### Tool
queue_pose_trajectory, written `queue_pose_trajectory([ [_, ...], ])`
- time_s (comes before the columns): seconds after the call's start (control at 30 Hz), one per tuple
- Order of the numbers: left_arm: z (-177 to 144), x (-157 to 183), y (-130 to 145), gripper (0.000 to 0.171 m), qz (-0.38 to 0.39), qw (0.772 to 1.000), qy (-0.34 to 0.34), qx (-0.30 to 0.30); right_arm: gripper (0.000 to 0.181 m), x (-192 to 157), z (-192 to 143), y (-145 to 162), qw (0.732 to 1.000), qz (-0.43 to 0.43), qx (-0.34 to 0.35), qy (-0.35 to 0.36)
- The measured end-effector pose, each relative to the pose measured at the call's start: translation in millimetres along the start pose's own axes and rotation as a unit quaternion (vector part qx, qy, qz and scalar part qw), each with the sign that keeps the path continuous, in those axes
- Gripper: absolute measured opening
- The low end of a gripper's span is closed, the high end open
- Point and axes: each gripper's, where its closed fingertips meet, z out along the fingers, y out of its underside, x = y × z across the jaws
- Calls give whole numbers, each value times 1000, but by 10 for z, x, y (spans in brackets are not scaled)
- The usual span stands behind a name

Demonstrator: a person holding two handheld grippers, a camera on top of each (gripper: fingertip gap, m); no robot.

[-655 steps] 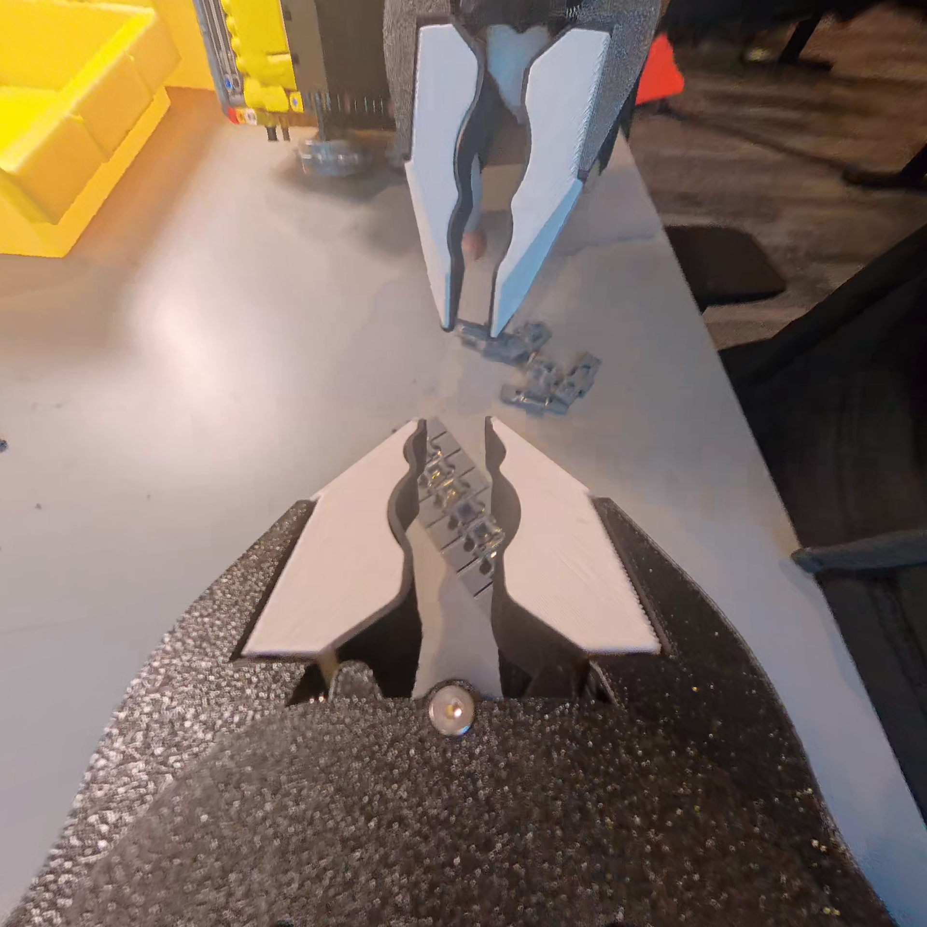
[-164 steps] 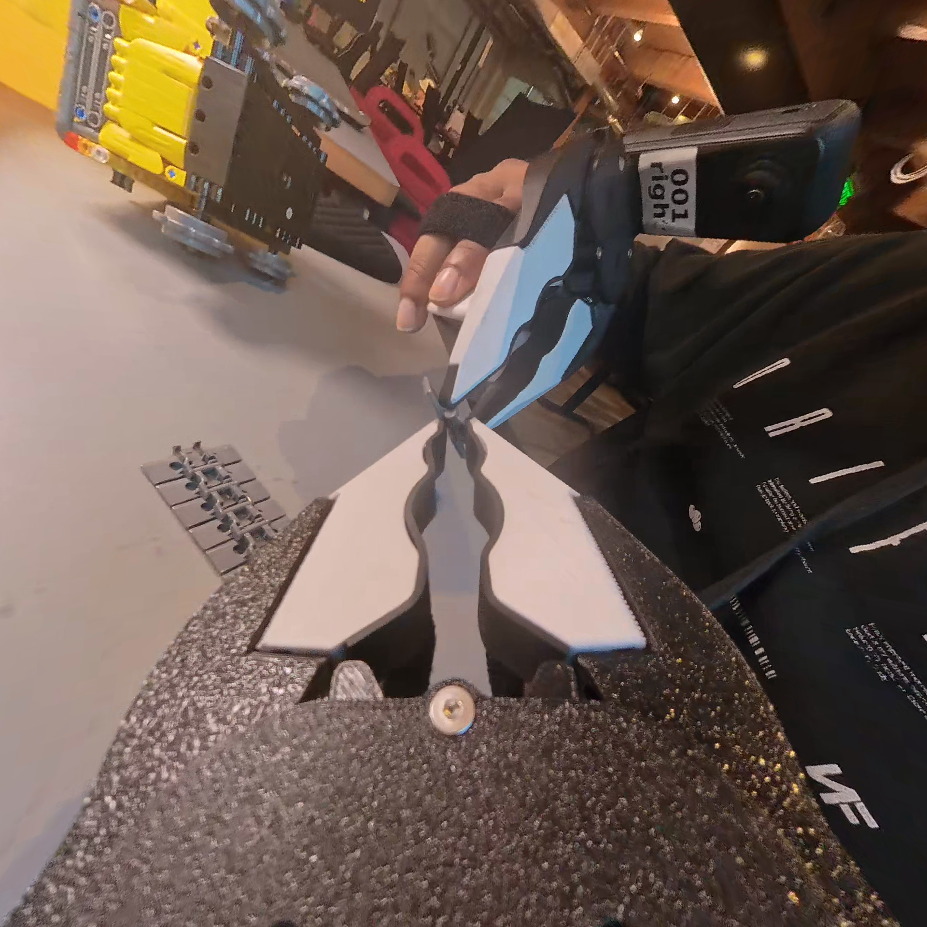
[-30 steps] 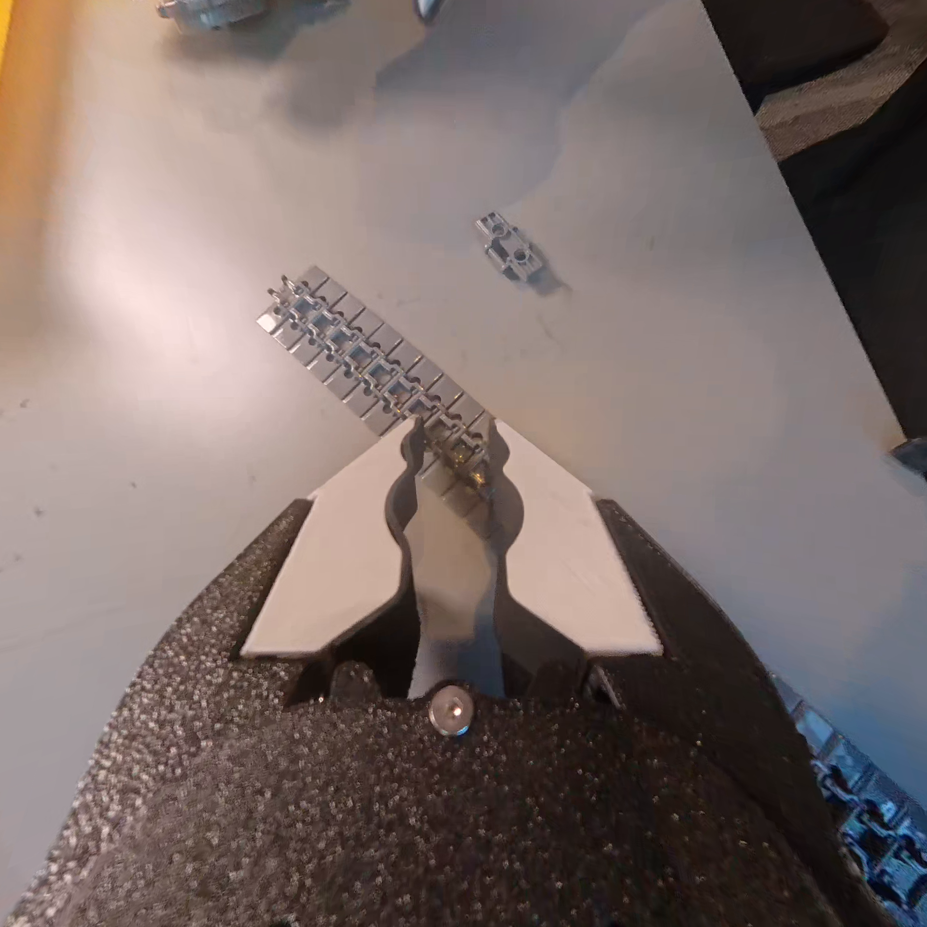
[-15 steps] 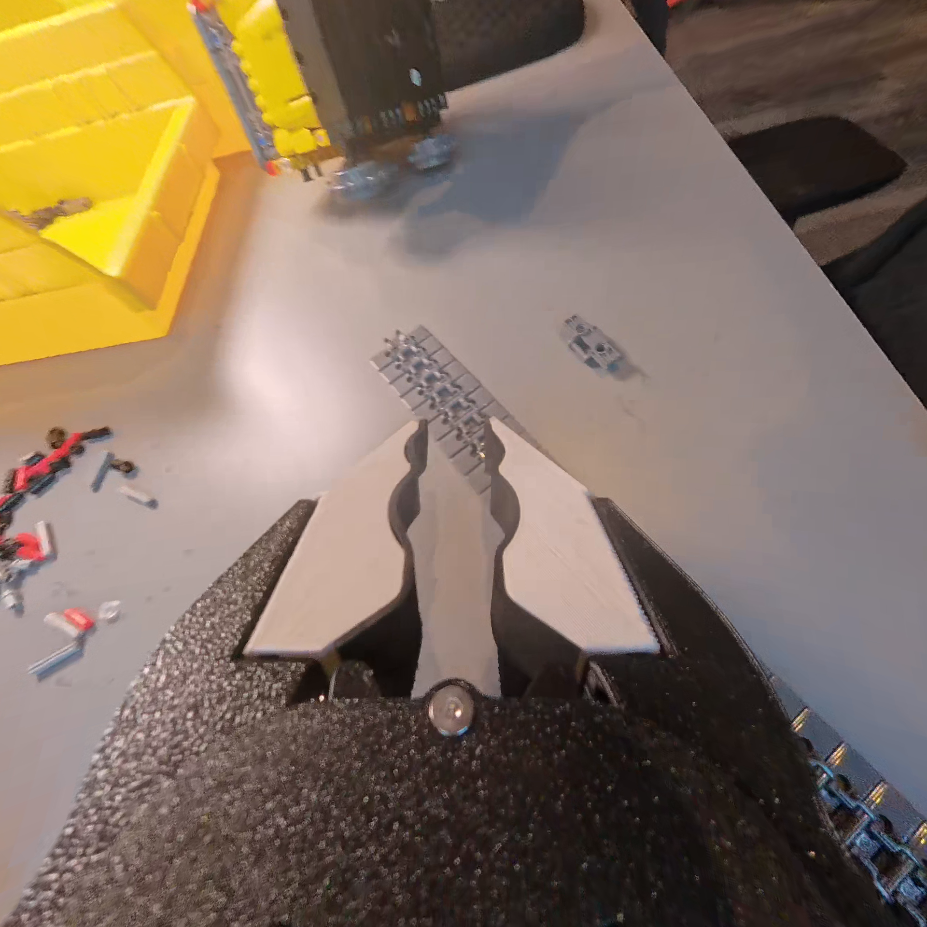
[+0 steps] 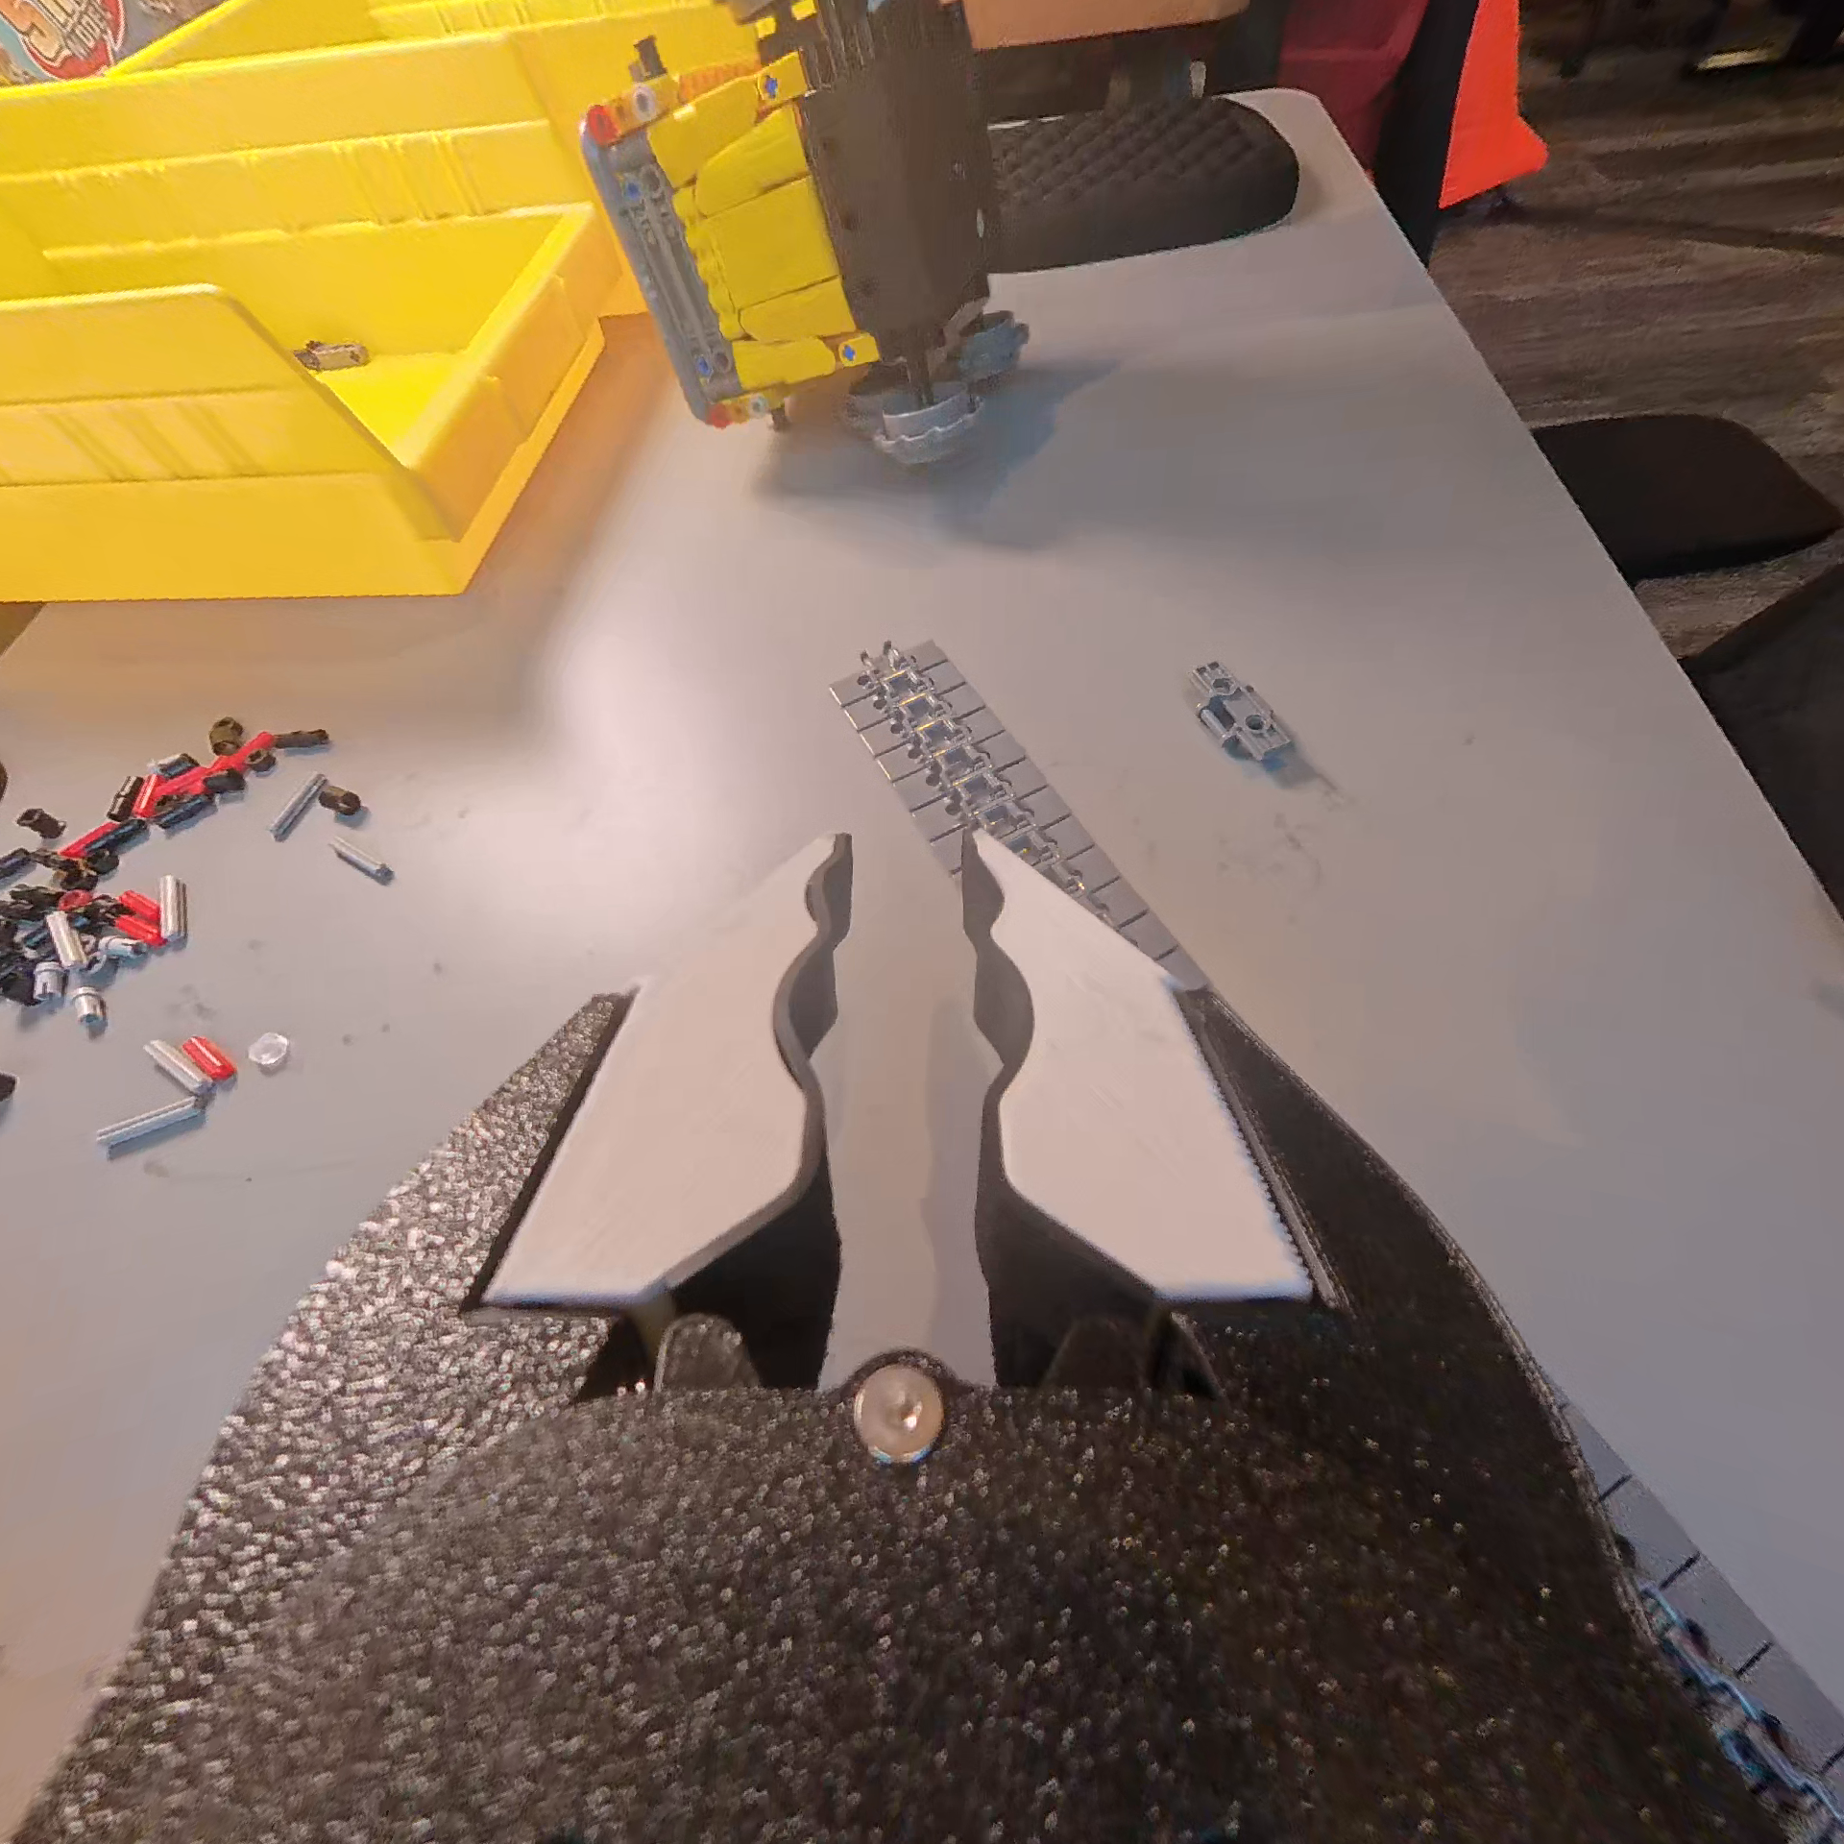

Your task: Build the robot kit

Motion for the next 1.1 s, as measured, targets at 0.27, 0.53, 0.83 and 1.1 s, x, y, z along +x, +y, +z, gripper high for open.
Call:
queue_pose_trajectory([
  [0.27, 64, 36, -74, 20, -27, 999, 20, 13, 0, 62, -45, -235, 998, -29, 31, 36],
  [0.53, 132, 85, 2, 20, -25, 999, 21, -8, 25, 69, -131, -402, 992, 14, 122, 14],
  [0.83, 157, -40, -122, 22, -57, 998, 15, 17, 95, 46, 289, 169, 974, 180, 129, -38],
  [1.1, 224, -51, -210, 23, -86, 996, 29, 28, 66, -46, 365, 131, 937, 225, 264, -41],
])
